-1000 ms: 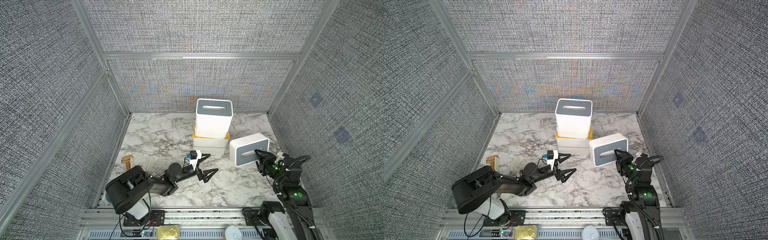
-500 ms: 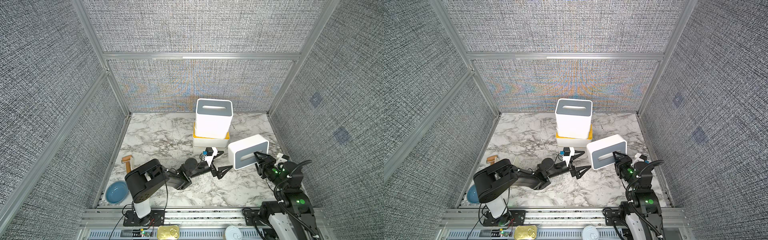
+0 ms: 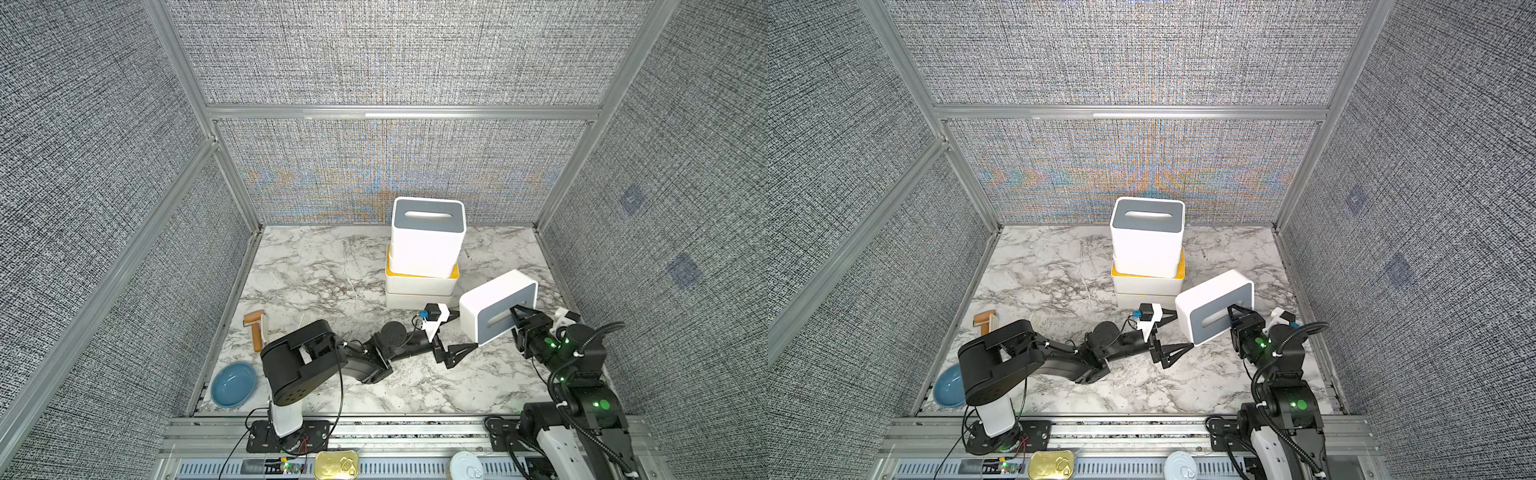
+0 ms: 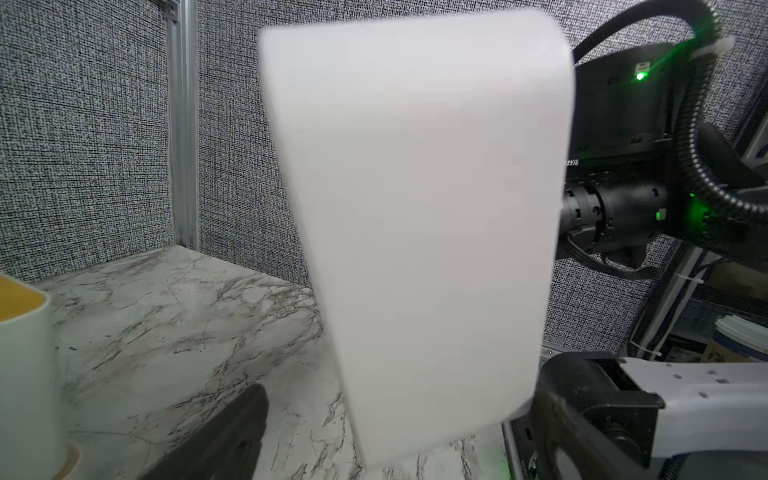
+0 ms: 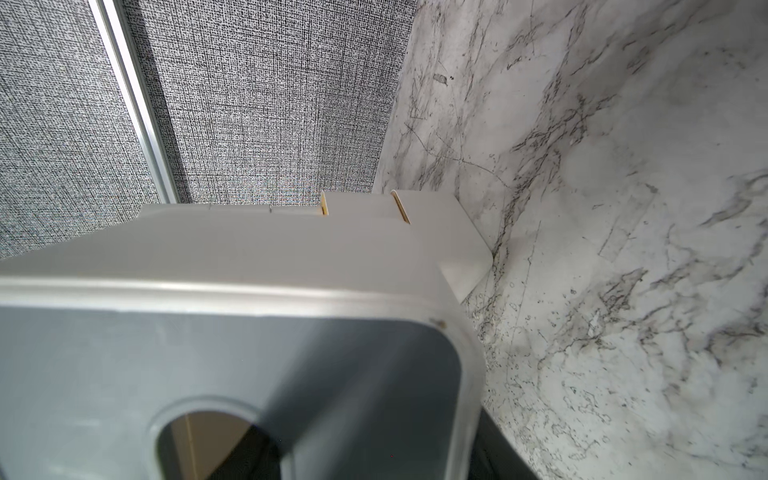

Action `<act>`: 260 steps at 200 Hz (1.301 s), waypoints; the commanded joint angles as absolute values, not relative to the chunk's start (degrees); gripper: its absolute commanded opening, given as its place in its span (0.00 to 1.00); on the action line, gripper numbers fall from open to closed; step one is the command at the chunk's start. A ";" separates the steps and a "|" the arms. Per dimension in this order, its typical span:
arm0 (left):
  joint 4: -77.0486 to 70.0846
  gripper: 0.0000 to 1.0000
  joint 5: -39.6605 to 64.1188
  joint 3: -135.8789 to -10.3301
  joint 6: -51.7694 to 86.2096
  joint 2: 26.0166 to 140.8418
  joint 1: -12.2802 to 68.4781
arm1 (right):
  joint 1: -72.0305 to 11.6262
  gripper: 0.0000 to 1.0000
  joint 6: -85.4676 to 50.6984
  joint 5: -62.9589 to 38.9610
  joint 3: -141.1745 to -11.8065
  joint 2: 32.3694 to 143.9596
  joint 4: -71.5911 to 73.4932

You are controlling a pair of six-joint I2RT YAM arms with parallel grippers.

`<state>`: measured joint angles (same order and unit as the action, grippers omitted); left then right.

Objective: Stack the tissue boxes
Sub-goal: Place the tissue box at the tissue box.

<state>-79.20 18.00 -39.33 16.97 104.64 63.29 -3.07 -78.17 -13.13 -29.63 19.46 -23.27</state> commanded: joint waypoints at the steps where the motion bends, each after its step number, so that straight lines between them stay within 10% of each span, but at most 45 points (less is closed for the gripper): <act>1: -80.76 0.99 18.74 -39.08 16.86 104.25 63.54 | -3.09 0.43 -78.92 -13.43 -29.66 19.33 -20.77; 260: -91.00 0.79 11.00 -40.26 20.44 109.87 65.61 | -3.33 0.42 -79.81 -12.20 -28.58 19.41 -19.00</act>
